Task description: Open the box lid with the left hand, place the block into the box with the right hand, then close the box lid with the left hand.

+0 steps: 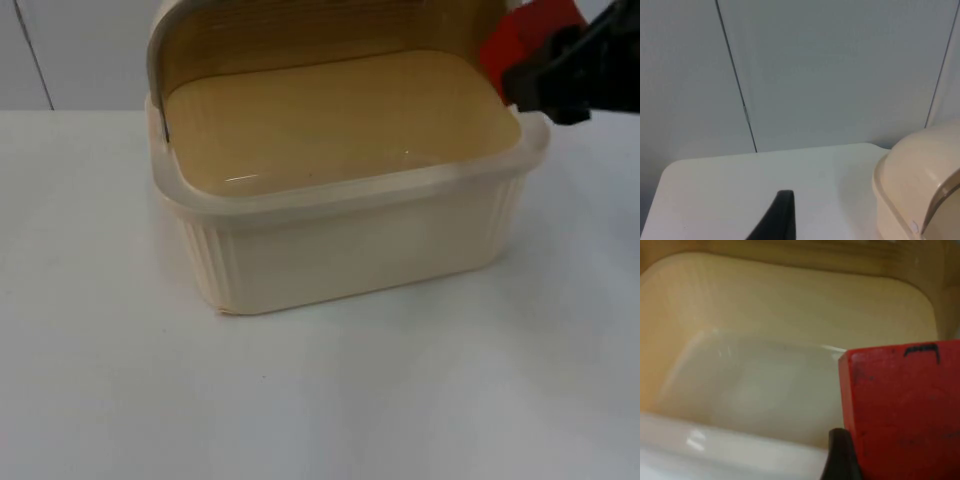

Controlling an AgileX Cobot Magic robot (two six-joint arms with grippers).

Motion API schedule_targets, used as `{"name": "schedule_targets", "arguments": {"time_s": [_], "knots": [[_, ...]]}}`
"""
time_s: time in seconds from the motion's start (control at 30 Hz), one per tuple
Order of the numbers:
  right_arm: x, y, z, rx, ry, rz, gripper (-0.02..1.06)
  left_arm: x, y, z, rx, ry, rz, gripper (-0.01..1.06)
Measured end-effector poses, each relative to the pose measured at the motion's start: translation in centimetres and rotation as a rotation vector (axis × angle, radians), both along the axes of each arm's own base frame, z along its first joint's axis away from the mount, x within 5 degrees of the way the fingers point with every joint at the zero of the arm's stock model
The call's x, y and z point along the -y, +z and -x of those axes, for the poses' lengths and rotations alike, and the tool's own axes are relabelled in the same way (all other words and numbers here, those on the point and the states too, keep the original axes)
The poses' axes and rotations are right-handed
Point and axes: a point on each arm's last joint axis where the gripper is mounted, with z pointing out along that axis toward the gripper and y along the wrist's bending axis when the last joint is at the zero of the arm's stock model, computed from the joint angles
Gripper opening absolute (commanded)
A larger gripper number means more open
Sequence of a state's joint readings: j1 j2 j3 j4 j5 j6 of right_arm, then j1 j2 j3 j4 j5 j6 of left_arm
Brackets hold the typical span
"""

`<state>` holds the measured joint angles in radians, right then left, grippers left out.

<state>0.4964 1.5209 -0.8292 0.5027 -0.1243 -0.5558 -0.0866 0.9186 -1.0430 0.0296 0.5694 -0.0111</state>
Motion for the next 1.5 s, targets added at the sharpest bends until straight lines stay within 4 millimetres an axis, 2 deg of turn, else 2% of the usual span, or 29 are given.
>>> {"name": "schedule_targets", "arguments": {"time_s": [0.13,0.43,0.8,1.0,1.3,1.4,1.43,1.5], "knots": [[-1.3,-0.3,-2.4,0.002,-0.006,-0.009,0.00,0.0,0.0,0.0,0.000,0.000,0.000,1.03],[-2.6,-1.8,-4.8,-0.021,-0.006,0.004,0.00,0.0,0.0,0.0,0.000,0.000,0.000,1.03],[-4.3,-3.7,-6.1,-0.053,0.014,0.019,0.00,0.0,0.0,0.0,0.000,0.000,0.000,1.03],[-4.6,-5.0,-6.4,-0.075,0.015,0.033,0.00,0.0,0.0,0.0,0.000,0.000,0.000,1.03],[-4.6,-4.9,-6.5,-0.052,0.007,0.029,0.00,0.0,0.0,0.0,0.000,0.000,0.000,1.03],[-4.6,-4.9,-6.5,-0.053,0.006,0.027,0.07,0.0,0.0,0.0,0.000,0.000,0.000,1.03],[-4.6,-4.9,-6.5,-0.053,0.006,0.027,0.11,0.0,0.0,0.0,0.000,0.000,0.000,1.03],[-4.6,-4.9,-6.5,-0.051,0.005,0.027,0.27,0.0,0.0,0.0,0.000,0.000,0.000,1.03]]}}
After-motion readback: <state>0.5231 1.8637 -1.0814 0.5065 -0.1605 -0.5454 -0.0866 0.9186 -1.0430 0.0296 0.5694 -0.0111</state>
